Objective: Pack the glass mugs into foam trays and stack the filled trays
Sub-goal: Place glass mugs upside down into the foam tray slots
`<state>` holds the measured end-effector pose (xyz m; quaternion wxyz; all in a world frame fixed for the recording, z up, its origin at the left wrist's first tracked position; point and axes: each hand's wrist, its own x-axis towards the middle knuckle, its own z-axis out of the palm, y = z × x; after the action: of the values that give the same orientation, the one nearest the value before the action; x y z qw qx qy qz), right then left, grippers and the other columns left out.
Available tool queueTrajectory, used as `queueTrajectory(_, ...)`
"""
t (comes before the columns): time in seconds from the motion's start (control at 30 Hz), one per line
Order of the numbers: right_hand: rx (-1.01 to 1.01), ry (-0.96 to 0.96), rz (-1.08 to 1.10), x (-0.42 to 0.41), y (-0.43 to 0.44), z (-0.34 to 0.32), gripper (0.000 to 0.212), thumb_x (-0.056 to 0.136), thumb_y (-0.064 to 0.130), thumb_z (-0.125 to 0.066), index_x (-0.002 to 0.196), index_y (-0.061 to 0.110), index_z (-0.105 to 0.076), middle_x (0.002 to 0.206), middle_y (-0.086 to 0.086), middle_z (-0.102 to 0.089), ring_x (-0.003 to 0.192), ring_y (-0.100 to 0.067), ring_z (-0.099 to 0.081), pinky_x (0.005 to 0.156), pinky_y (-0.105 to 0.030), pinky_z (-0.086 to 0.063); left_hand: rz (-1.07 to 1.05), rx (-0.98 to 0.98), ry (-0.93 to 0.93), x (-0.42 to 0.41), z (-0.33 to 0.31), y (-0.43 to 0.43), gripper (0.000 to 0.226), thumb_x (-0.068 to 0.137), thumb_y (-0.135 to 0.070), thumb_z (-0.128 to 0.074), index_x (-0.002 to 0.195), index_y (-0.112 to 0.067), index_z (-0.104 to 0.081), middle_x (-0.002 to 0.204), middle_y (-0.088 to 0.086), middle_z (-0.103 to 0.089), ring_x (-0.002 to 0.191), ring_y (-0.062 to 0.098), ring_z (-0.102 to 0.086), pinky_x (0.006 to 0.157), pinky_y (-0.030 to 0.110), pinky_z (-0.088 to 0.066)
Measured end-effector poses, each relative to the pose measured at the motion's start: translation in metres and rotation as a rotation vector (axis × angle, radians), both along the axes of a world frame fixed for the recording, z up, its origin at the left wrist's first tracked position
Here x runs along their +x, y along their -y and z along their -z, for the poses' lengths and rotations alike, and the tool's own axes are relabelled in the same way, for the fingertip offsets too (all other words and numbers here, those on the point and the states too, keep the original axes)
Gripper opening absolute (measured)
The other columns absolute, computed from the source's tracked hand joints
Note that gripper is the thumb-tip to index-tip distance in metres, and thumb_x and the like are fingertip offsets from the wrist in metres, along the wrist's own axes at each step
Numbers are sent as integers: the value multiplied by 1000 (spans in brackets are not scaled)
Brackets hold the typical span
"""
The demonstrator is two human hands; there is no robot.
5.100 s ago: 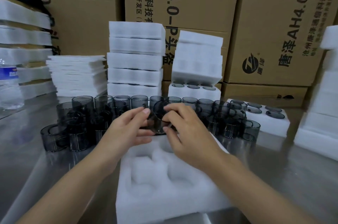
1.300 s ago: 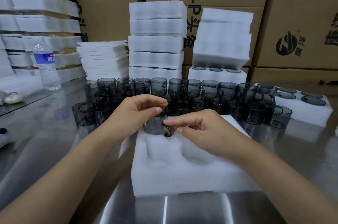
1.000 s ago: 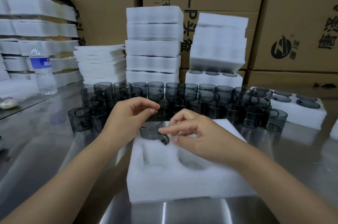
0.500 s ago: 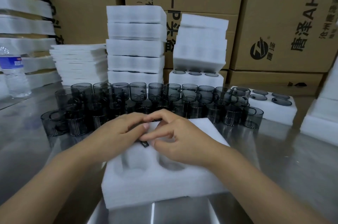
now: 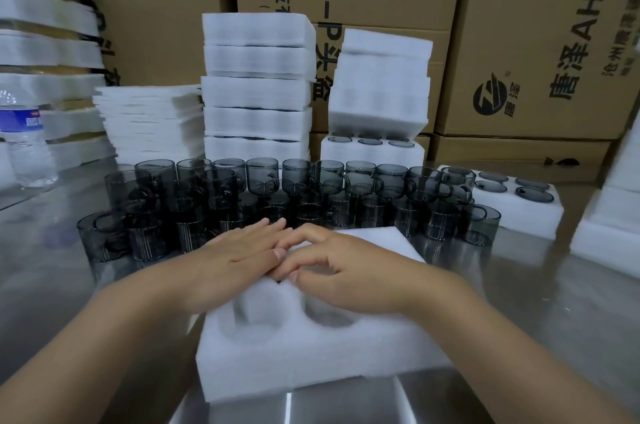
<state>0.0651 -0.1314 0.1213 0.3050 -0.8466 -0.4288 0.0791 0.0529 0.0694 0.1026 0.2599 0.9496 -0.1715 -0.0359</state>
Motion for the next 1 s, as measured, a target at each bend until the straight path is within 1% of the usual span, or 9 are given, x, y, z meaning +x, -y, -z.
queueTrajectory(0.1,-86,40,-18,1,2,-3,27,97,24,-46,115,30,-66,131,29,-41,120,9,-40,109,-20,-28,-6,34,21,0,1,0,89,53,-99,0,132,-59,-5,137,-46,5,123,-32,13,118,21,4)
queueTrajectory(0.17,-113,47,-24,1,2,-5,29,97,24,-46,118,31,-65,133,30,-40,120,10,-41,108,-18,-29,-2,73,-9,-1,-2,0,102,49,-101,3,139,-54,-4,134,-49,10,122,-31,17,116,20,6)
queueTrajectory(0.23,-88,46,-33,2,5,-9,29,95,23,-50,115,33,-67,129,29,-48,115,10,-46,105,-19,-35,10,94,-46,-6,-9,3,97,57,-96,2,143,-51,-4,138,-46,11,124,-29,19,113,18,8)
queueTrajectory(0.33,101,34,81,9,15,-17,24,91,18,-58,100,35,-73,98,18,-71,93,1,-64,87,-21,-51,-10,119,-72,-14,-17,10,88,66,-81,-1,146,-44,2,145,-38,10,132,-19,19,114,19,9)
queueTrajectory(0.5,523,-61,402,30,43,-23,26,91,8,-56,85,26,-73,79,6,-74,77,-6,-69,78,-20,-52,-22,130,-90,-22,-22,14,92,62,-75,-4,147,-41,0,144,-37,7,131,-17,14,112,17,10)
queueTrajectory(0.67,389,-6,539,40,46,-14,24,90,14,-58,82,31,-74,77,10,-73,79,-16,-68,75,-32,-54,-21,150,-62,-20,-22,13,95,61,-77,-4,148,-40,-3,145,-36,6,132,-15,10,110,15,9)
queueTrajectory(0.73,283,47,537,41,43,-11,23,88,19,-58,82,35,-74,76,14,-72,79,-22,-67,56,-22,-49,-29,156,-55,-20,-21,14,97,59,-78,-3,149,-41,-4,146,-35,6,132,-15,10,108,14,9)
queueTrajectory(0.87,175,104,551,44,36,-15,22,87,23,-57,82,38,-73,77,15,-71,67,-8,-64,44,-8,-35,-27,189,-45,-17,-20,15,96,62,-77,-4,150,-39,-3,154,-28,5,134,-12,11,107,15,9)
queueTrajectory(1.0,-52,219,498,43,13,-34,19,87,26,-56,81,36,-71,72,22,-64,67,6,-57,56,-14,-43,-52,222,0,-14,-17,14,91,67,-79,-12,149,-42,-6,155,-27,-1,141,-4,3,107,17,5)
